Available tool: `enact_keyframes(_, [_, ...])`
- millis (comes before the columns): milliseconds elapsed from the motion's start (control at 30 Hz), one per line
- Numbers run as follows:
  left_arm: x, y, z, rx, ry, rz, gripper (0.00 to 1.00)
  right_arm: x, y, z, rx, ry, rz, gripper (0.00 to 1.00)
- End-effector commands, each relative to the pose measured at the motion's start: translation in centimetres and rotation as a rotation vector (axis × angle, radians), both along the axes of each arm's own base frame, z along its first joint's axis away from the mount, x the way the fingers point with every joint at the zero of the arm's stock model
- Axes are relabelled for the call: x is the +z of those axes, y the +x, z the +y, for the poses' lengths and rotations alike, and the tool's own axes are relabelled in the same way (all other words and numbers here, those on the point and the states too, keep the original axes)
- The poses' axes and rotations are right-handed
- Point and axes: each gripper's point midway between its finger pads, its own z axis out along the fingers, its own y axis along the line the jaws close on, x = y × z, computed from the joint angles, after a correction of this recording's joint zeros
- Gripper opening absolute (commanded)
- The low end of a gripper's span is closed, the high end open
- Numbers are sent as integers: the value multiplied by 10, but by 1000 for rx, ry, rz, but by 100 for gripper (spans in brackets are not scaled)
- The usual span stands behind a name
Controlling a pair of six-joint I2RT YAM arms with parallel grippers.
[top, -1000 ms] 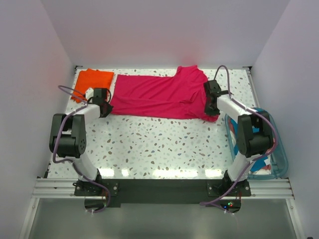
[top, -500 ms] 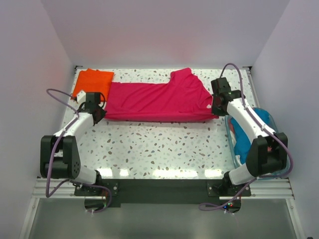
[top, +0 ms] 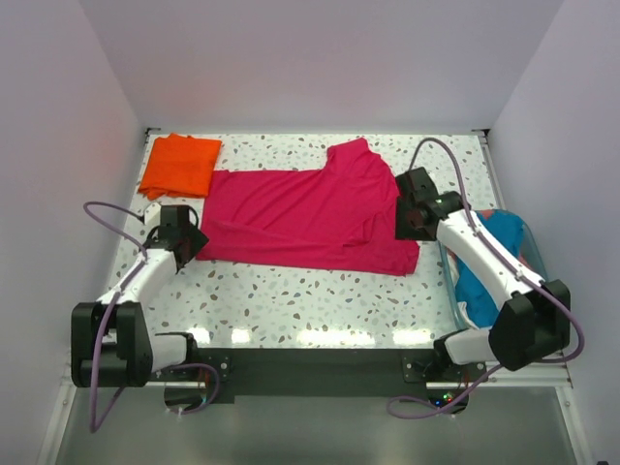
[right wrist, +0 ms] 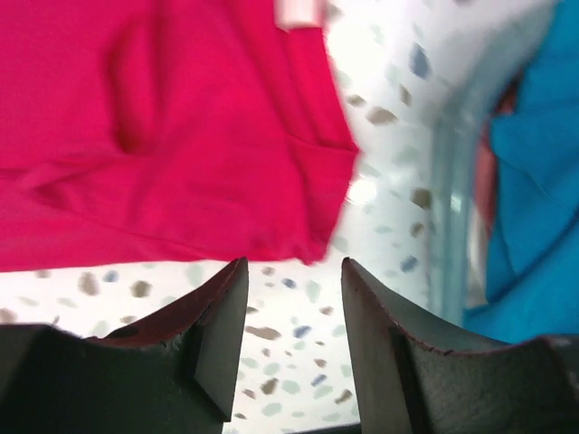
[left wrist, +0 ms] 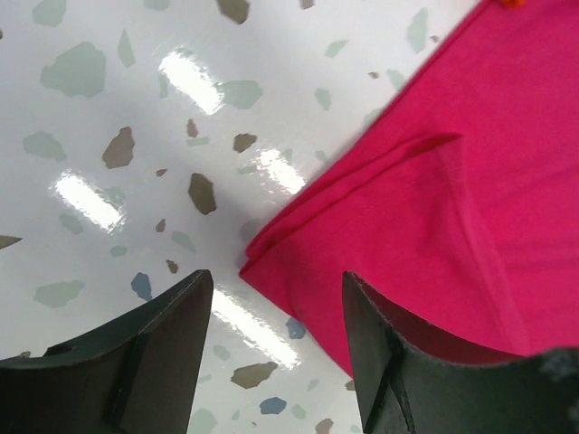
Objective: Fold and stack the t-shirts
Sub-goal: Fold the tshirt
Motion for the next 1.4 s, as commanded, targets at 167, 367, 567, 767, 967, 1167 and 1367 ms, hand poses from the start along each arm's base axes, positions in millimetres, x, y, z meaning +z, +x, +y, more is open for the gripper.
enact_keyframes(167, [62,32,-18,-94,-63,-252,65,-14,61,88,112,18,-84,37])
enact_keyframes(367, [79,38,-32,-180,-93,-311,64,-48,69,109,113,38,-66,40])
enact_keyframes(567, [78,40,-37,-212,-104,-318,64,-63,74,113,115,35,-54,40])
enact_keyframes(767, [77,42,-38,-221,-107,-321,64,-74,77,122,123,64,-43,40])
enact_keyframes(967, [71,40,-38,-220,-114,-313,64,-76,80,128,129,85,-38,40])
enact_keyframes(1167, [69,41,-39,-216,-116,-309,64,-79,80,133,134,107,-32,27])
enact_keyframes(1367, [68,42,-36,-200,-112,-304,64,-72,84,142,141,146,-46,1])
